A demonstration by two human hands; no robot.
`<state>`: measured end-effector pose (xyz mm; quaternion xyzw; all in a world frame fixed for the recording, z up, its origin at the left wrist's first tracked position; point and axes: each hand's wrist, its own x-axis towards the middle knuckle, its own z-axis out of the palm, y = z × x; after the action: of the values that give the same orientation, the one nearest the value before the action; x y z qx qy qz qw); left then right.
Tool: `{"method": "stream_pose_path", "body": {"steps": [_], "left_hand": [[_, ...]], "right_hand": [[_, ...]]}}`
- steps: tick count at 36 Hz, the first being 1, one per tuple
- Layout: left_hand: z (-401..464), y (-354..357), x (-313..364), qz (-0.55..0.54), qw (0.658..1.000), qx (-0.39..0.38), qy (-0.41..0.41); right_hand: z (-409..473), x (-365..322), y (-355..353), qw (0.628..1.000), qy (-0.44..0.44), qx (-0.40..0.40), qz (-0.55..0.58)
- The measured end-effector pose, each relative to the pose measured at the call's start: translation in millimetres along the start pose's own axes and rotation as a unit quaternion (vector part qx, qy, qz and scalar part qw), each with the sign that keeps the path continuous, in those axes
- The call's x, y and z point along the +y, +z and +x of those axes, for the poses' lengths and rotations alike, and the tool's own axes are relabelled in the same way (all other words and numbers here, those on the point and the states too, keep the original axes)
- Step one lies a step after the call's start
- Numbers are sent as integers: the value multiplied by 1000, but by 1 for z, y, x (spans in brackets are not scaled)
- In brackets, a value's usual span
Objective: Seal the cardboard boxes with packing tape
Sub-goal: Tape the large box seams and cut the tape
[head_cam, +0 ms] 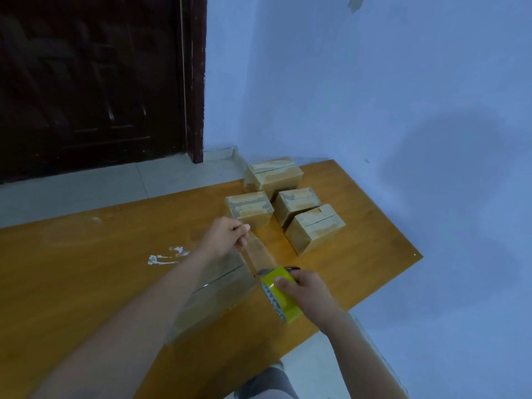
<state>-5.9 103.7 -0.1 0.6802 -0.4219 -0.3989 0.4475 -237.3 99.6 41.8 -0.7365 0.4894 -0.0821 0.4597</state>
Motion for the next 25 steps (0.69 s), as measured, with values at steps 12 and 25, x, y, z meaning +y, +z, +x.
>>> {"method": "stream_pose_path", "body": {"steps": [12,25], "left_hand": [[-2,-3,-14,-25,998,13,-49],[-9,-13,-9,-55,996,47,-47]], "right_hand": [[-4,11,19,996,7,13,-93],[5,11,21,992,-6,8,-129]]}}
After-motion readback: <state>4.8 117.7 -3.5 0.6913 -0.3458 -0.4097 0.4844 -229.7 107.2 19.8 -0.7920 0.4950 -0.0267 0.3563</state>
